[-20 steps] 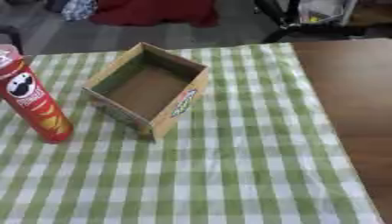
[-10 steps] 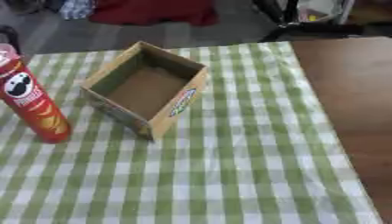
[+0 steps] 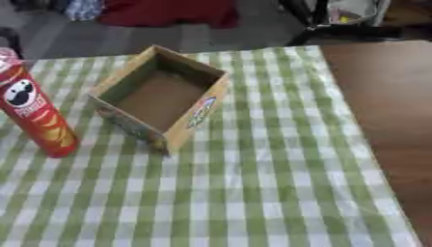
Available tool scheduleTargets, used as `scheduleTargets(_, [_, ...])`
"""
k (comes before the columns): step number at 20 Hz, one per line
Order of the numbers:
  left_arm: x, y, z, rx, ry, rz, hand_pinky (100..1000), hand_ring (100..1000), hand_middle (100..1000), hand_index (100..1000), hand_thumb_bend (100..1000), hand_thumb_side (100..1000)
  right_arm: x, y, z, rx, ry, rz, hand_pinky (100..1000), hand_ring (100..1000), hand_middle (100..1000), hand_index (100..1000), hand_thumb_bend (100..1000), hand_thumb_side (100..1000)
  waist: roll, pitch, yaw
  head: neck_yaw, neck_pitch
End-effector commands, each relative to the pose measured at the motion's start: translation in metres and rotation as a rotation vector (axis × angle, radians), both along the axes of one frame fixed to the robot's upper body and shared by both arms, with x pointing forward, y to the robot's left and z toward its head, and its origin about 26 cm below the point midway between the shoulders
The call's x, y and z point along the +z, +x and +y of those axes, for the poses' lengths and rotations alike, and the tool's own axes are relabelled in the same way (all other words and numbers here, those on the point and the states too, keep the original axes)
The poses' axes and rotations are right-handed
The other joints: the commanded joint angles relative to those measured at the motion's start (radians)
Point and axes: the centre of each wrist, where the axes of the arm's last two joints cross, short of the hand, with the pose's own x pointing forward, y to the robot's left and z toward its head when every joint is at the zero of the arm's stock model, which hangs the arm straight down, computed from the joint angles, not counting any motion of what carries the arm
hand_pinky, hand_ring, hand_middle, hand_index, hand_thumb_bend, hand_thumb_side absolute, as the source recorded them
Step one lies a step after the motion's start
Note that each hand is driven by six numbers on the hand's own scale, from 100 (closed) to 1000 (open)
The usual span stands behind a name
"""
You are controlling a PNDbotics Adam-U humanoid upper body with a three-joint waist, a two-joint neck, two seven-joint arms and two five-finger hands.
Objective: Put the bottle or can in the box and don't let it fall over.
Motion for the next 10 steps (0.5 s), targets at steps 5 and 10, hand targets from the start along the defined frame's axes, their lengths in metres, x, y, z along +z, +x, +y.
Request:
scheduleTargets(5, [0.0027, 0.0059, -0.0016, -0.05, 0.015, 0.029, 894, 944, 890, 958, 338, 195, 0.0104, -0.0013, 0.0032, 0.013, -0.027, -0.023, 854, 891, 844, 928, 100, 545, -0.003, -0.009, -0.001, 0.036, -0.012])
scheduleTargets(10, [-0.0005, 0.0102, -0.0049, -0.062, 0.016, 0.058, 893, 945, 889, 955, 356, 234, 0.0103, -0.0015, 0.0041, 0.016, -0.027, -0.025, 854, 886, 842, 928, 100, 545, -0.005, -0.007, 0.0, 0.05, -0.02])
